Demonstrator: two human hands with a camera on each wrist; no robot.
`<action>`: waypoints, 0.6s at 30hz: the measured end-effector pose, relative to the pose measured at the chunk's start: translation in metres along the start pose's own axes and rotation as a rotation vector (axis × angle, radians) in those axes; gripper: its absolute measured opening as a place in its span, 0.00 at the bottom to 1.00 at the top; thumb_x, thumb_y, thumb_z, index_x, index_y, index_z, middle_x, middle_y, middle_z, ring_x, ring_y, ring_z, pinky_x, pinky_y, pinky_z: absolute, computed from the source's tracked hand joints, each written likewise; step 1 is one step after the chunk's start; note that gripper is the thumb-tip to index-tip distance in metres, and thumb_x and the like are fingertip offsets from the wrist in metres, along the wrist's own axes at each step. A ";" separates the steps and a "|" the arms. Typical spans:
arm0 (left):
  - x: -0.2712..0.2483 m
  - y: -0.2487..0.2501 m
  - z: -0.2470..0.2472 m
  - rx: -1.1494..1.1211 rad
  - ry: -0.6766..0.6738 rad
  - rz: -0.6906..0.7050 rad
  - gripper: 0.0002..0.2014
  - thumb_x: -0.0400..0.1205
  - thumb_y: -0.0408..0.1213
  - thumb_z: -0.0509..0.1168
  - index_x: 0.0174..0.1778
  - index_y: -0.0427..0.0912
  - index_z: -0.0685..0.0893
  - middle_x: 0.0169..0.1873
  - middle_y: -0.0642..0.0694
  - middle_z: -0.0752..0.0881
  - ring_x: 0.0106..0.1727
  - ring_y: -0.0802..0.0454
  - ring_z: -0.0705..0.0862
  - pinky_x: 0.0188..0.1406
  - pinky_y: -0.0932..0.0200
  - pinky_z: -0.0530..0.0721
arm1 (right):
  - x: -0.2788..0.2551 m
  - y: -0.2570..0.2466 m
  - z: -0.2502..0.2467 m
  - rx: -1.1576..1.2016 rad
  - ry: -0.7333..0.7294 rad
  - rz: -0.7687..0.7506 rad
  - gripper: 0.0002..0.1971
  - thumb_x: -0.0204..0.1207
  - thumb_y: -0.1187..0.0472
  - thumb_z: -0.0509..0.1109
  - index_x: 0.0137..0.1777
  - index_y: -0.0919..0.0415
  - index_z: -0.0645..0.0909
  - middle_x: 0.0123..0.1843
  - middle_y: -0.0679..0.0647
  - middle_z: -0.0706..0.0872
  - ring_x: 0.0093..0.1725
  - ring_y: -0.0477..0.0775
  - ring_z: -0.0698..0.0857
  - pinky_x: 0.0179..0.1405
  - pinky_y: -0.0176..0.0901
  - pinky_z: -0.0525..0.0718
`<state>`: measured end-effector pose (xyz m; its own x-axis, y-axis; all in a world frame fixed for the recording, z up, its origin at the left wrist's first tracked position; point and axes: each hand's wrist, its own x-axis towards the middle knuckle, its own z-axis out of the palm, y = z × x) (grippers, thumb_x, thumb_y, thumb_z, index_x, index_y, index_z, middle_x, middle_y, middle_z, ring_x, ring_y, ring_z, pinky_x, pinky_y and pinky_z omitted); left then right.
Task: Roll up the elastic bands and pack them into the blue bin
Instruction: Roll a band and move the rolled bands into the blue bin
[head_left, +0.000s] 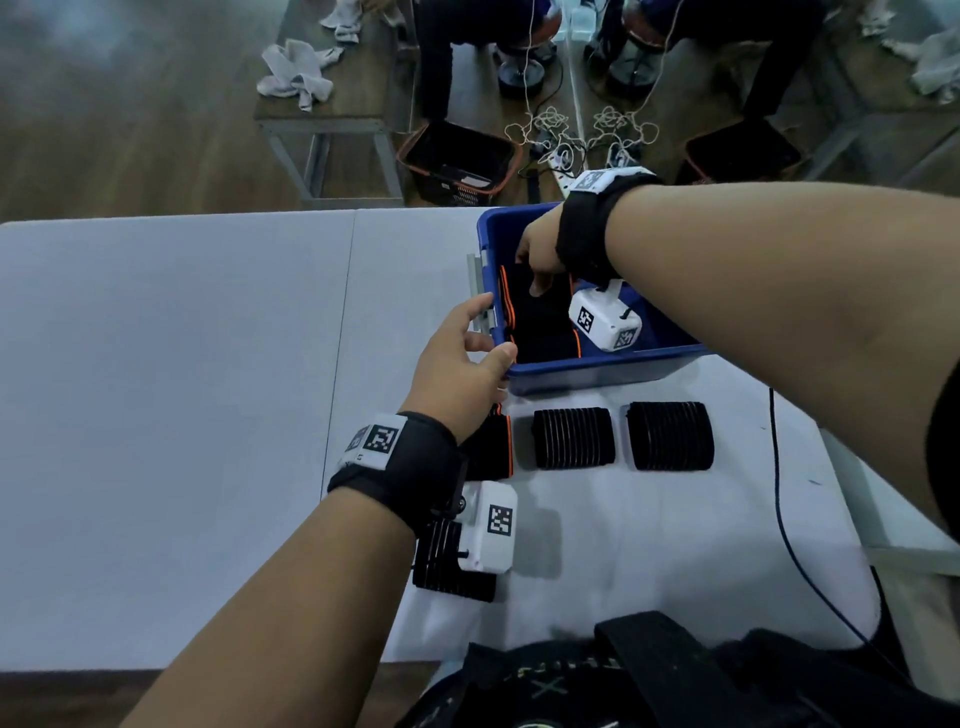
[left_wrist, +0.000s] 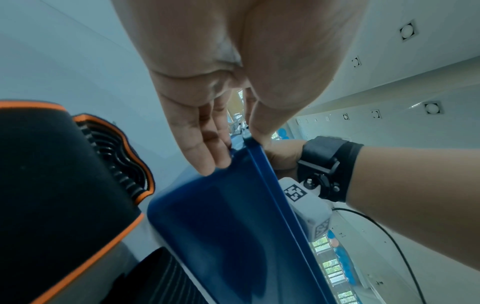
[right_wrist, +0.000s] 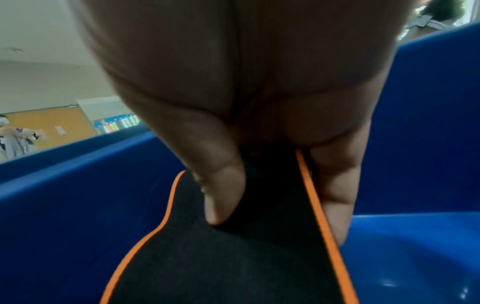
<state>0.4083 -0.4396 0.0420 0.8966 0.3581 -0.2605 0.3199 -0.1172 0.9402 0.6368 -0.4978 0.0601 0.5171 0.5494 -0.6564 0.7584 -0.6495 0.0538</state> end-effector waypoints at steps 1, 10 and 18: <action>0.000 0.000 0.000 -0.010 -0.001 0.000 0.27 0.85 0.33 0.68 0.80 0.55 0.72 0.50 0.44 0.84 0.45 0.46 0.90 0.42 0.56 0.93 | 0.004 -0.001 0.001 -0.017 -0.003 0.007 0.24 0.83 0.55 0.70 0.75 0.66 0.76 0.64 0.58 0.84 0.60 0.60 0.82 0.46 0.42 0.79; 0.002 0.001 0.002 -0.050 0.002 0.011 0.27 0.85 0.32 0.68 0.79 0.56 0.74 0.50 0.43 0.83 0.45 0.46 0.89 0.43 0.50 0.93 | -0.002 -0.015 -0.001 -0.062 -0.018 0.083 0.21 0.80 0.51 0.72 0.66 0.66 0.83 0.60 0.60 0.88 0.55 0.61 0.85 0.55 0.48 0.80; 0.002 0.001 0.001 -0.008 -0.001 0.024 0.27 0.85 0.35 0.67 0.81 0.56 0.72 0.51 0.42 0.84 0.44 0.46 0.89 0.39 0.61 0.91 | -0.012 -0.017 -0.011 -0.104 0.030 0.141 0.25 0.72 0.35 0.73 0.34 0.57 0.76 0.35 0.56 0.83 0.45 0.63 0.88 0.55 0.57 0.87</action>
<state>0.4107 -0.4400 0.0422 0.9045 0.3541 -0.2379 0.2956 -0.1181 0.9480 0.6219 -0.4877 0.0757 0.6316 0.4730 -0.6142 0.7137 -0.6642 0.2224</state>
